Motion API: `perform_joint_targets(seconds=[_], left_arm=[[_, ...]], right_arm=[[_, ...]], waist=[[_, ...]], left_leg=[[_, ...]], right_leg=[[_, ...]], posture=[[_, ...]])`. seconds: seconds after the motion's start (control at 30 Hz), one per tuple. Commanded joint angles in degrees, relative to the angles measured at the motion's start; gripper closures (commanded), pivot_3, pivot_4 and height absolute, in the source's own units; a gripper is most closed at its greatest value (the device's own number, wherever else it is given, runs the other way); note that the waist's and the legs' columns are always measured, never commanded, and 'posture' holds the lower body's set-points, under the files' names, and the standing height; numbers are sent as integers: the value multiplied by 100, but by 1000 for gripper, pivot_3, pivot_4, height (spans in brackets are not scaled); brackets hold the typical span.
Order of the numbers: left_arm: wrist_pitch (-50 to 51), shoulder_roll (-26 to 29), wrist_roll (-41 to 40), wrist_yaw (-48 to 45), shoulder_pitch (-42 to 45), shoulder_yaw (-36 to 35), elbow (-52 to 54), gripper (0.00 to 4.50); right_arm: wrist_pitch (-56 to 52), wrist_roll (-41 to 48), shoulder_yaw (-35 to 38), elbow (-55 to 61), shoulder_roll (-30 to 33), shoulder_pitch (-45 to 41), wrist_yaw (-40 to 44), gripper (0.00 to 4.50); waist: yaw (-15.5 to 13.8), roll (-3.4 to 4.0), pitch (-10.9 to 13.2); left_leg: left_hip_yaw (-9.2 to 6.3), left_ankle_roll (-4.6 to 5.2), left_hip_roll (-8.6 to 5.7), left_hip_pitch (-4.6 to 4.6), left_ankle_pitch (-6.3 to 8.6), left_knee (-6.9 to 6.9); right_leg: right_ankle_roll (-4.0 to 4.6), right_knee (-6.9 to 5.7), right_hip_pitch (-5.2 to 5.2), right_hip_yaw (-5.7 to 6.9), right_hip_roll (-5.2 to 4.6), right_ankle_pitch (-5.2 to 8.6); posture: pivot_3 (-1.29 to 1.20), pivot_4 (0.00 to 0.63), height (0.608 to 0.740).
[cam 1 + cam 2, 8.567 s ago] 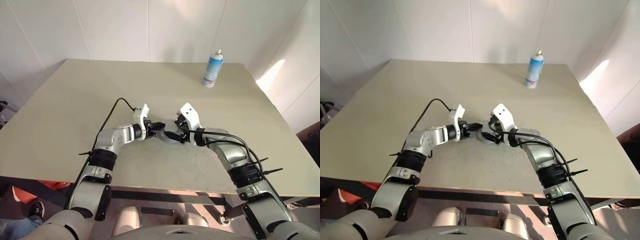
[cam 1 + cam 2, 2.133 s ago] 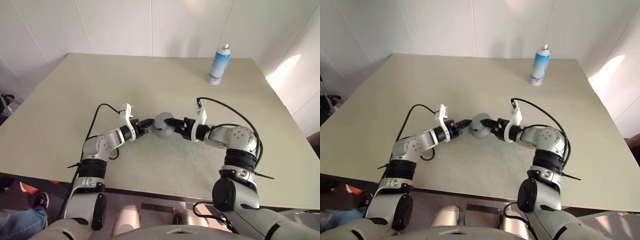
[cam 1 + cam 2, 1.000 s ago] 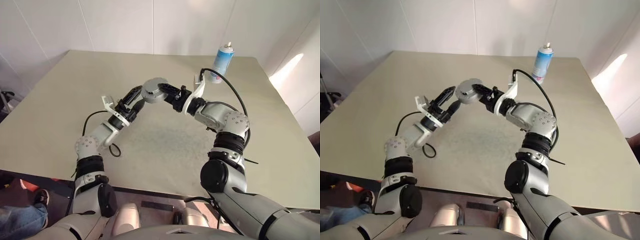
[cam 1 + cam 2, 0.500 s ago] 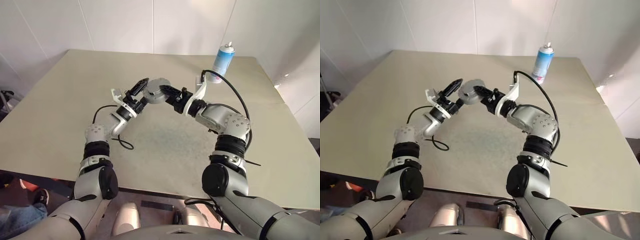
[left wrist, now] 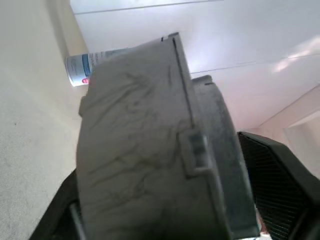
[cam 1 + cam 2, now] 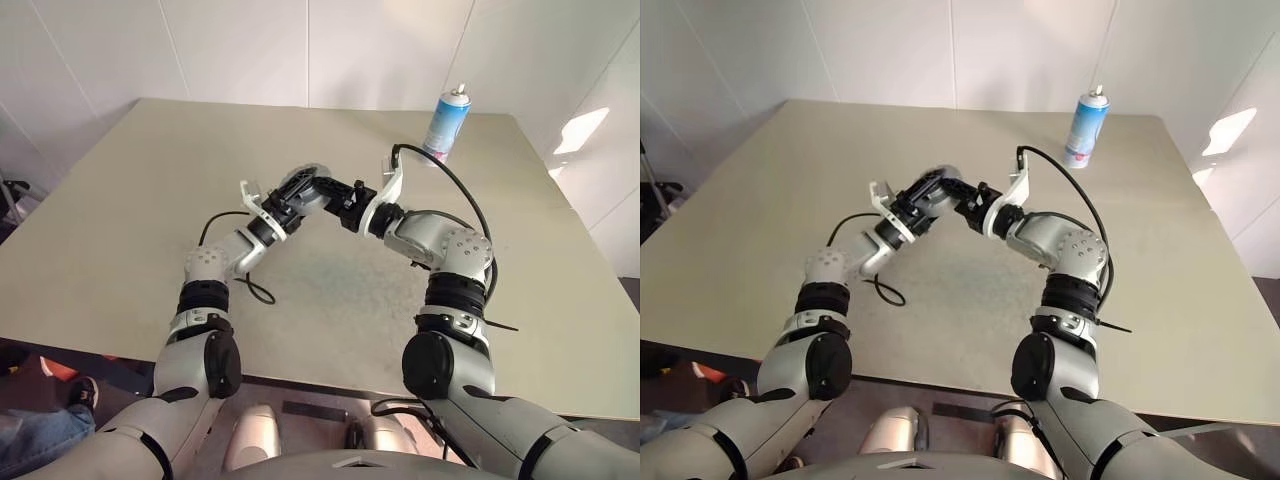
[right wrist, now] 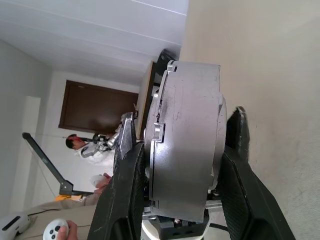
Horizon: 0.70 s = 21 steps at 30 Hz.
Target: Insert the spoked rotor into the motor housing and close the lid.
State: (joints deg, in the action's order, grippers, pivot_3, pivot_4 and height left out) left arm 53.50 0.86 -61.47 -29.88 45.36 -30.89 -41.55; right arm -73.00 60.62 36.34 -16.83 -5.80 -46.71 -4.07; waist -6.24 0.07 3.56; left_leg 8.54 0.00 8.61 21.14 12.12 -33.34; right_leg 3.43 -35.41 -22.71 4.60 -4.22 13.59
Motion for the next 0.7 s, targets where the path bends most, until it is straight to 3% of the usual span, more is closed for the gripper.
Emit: perform_joint_targets(seconds=[0.03,0.1,0.3,0.53,0.7], left_arm=[[-130,32,6,-17,127,-61,69,1859],[-137,34,3,-23,119,-76,65,2134],[-161,40,53,25,134,-58,-6,2135],[-275,51,214,-5,126,-6,-39,2135],[-537,64,434,-31,23,-7,130,2135]], right_arm=[[106,337,-101,260,34,-168,78,2490],[133,359,-128,245,53,-156,79,2490],[238,338,-202,217,115,-142,104,2490],[957,-285,-597,341,280,-37,93,251],[1538,-696,-793,154,377,-4,105,251]], waist=[[-6,0,0],[-10,0,0],[-12,-1,0],[-28,0,0],[-55,-1,1]], left_leg=[[0,1,0,0,0,0],[0,1,-1,0,0,-1],[0,2,0,-1,-1,-3],[-1,1,0,-1,0,-4],[0,0,0,0,0,-7]], right_leg=[[0,0,0,0,0,0],[0,0,2,0,0,0],[0,-1,2,0,0,0],[0,-2,3,0,-1,0],[-1,-2,2,0,-1,-1]], posture=[[0,0,740],[0,0,740],[0,0,740],[0,0,740],[0,0,740]])
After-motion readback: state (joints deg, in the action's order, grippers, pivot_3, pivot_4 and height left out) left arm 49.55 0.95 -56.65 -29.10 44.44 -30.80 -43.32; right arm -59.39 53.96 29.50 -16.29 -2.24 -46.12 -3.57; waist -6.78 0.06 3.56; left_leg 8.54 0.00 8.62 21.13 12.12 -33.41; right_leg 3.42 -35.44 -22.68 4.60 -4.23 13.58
